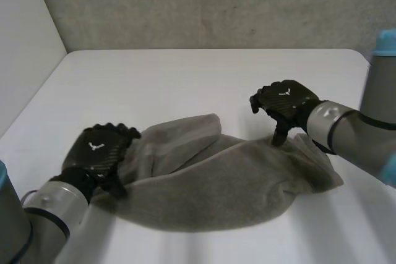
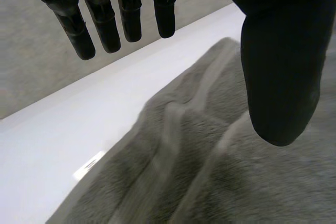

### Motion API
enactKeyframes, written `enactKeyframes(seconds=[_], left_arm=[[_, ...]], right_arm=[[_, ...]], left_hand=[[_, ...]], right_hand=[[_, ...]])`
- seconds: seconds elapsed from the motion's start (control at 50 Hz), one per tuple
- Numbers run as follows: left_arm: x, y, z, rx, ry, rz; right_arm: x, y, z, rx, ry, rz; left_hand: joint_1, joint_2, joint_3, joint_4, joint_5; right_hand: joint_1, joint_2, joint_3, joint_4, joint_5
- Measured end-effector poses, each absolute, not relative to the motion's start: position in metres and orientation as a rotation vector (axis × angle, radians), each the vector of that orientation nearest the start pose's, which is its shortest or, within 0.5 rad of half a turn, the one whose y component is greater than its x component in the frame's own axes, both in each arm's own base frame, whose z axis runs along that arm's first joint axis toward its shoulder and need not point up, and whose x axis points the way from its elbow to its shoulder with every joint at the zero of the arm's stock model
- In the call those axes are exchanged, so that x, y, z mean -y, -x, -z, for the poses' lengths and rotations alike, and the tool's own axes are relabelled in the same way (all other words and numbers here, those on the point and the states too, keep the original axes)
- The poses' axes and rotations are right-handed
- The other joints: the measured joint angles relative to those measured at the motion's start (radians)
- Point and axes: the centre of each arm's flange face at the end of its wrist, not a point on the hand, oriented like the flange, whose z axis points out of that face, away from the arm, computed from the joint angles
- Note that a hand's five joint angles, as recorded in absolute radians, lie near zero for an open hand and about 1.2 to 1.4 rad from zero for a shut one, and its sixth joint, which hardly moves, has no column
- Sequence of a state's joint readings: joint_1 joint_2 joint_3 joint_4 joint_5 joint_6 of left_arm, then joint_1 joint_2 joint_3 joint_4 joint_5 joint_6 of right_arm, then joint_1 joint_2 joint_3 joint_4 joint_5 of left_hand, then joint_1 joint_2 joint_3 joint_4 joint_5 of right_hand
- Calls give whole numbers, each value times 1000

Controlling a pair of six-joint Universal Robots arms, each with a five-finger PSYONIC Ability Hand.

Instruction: Fold the towel.

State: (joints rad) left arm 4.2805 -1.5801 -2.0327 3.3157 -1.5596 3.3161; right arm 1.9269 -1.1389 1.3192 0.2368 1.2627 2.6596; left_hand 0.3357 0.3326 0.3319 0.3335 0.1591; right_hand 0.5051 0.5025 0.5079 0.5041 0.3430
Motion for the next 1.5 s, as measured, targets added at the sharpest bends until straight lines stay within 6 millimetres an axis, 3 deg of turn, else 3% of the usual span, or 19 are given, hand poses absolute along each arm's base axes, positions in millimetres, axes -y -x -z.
enactKeyframes(seconds=[0.14,0.24,0.4,0.82,0.96,0.98,1.04,1.14,1.34,1.42,1.46,1.48,1.5], left_arm=[[195,206,-181,-2566,-672,1866],[197,194,-172,-2597,-611,1797],[193,189,-160,-2663,-619,1736],[188,192,-125,-2826,-684,1561],[194,194,-122,-2811,-685,1586],[197,195,-122,-2798,-686,1608],[204,197,-122,-2759,-688,1672],[218,202,-123,-2680,-696,1792],[261,215,-147,-2511,-688,2026],[295,225,-185,-2331,-656,2235],[319,234,-226,-2136,-615,2426],[324,236,-237,-2081,-601,2474],[334,241,-262,-1959,-567,2577]], right_arm=[[321,-284,-195,-2267,1221,1587],[331,-290,-177,-2320,1241,1456],[326,-300,-163,-2273,1263,1245],[317,-318,-135,-2222,1298,1166],[320,-320,-136,-2209,1298,1200],[321,-321,-138,-2202,1297,1218],[324,-322,-146,-2185,1294,1265],[330,-323,-163,-2153,1283,1354],[350,-326,-208,-2058,1239,1589],[368,-328,-255,-1921,1190,1850],[377,-329,-294,-1790,1138,2058],[379,-329,-306,-1747,1120,2118],[381,-328,-327,-1669,1085,2223]], left_hand=[[62,67,66,63,66],[91,96,96,94,95],[236,239,240,238,237],[284,287,288,282,280],[498,508,508,507,502],[550,555,555,554,550],[639,645,645,641,636],[819,841,840,840,823],[849,882,882,881,860],[850,884,883,884,860],[850,884,884,884,860],[850,884,884,884,860],[850,884,884,884,860]], right_hand=[[36,20,30,29,29],[38,20,30,29,30],[26,17,26,27,4],[30,26,31,34,11],[547,544,523,532,519],[689,690,658,674,664],[812,826,806,829,804],[812,828,814,836,804],[812,828,824,836,804],[812,831,827,836,804],[814,831,827,836,804],[814,831,827,836,804],[814,831,827,836,804]])
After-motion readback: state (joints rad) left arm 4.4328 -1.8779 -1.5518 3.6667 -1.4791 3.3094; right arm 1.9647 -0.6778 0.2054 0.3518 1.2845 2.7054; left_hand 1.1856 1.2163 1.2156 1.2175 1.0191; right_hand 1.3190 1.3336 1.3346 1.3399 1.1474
